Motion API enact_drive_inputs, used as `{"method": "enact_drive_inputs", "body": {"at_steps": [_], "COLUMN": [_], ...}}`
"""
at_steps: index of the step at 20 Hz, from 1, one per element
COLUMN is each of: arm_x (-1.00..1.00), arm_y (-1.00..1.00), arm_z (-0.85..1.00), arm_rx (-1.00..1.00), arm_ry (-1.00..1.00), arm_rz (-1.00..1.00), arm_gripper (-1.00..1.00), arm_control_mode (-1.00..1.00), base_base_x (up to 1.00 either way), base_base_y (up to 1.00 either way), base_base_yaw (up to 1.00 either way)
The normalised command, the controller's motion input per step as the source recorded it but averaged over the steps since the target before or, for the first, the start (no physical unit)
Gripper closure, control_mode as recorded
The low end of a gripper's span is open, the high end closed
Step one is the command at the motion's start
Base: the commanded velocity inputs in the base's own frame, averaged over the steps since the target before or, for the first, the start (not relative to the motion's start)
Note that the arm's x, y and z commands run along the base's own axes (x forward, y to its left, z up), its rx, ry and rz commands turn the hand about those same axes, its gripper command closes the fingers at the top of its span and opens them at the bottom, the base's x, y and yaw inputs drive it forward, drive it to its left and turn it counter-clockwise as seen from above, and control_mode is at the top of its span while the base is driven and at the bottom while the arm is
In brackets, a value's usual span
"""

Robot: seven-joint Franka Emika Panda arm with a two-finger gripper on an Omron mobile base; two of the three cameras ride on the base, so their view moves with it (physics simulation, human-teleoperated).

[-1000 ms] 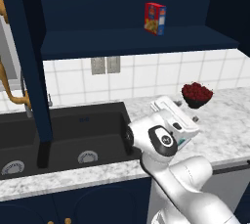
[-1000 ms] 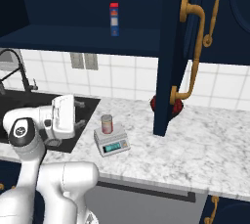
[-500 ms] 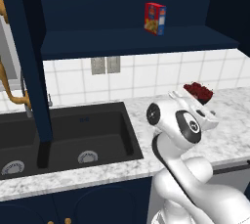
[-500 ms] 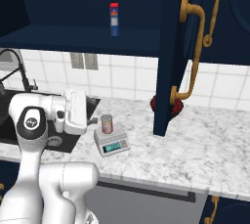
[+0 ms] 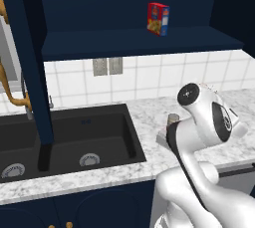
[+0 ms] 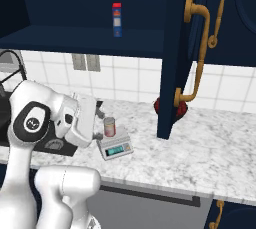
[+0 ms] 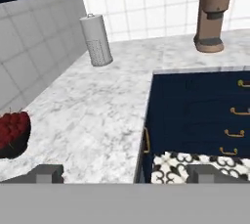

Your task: Pick the canned food and place it on the digital scale for weighing, and close the cabinet.

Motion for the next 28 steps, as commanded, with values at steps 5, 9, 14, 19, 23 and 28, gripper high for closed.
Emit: {"method": "enact_drive_inputs", "body": {"at_steps": [5, 9, 14, 19, 23, 28], "arm_x": [-0.70, -0.38, -0.34, -0.16, -0.04, -0.07], "arm_y": [-0.66, -0.68, -0.42, -0.17, -0.51, -0.91], "arm_z": [-0.78, -0.90, -0.93, -0.90, -0.41, -0.14], "arm_rx": [0.25, 0.33, 0.36, 0.35, 0.34, 0.35], "arm_ry": [0.00, -0.05, -0.17, -0.22, -0.28, -0.35], "arm_rz": [0.16, 0.24, 0.15, 0.10, 0.13, 0.16], "arm_gripper": [-1.00, -1.00, -1.00, -1.00, -1.00, -1.00], "arm_control_mode": [-1.00, -1.00, -1.00, -1.00, -1.00, -1.00], "base_base_x": [0.00, 0.00, 0.00, 0.00, 0.00, 0.00], "base_base_y": [0.00, 0.00, 0.00, 0.00, 0.00, 0.00], "base_base_yaw": [0.00, 0.00, 0.00, 0.00, 0.00, 0.00]}}
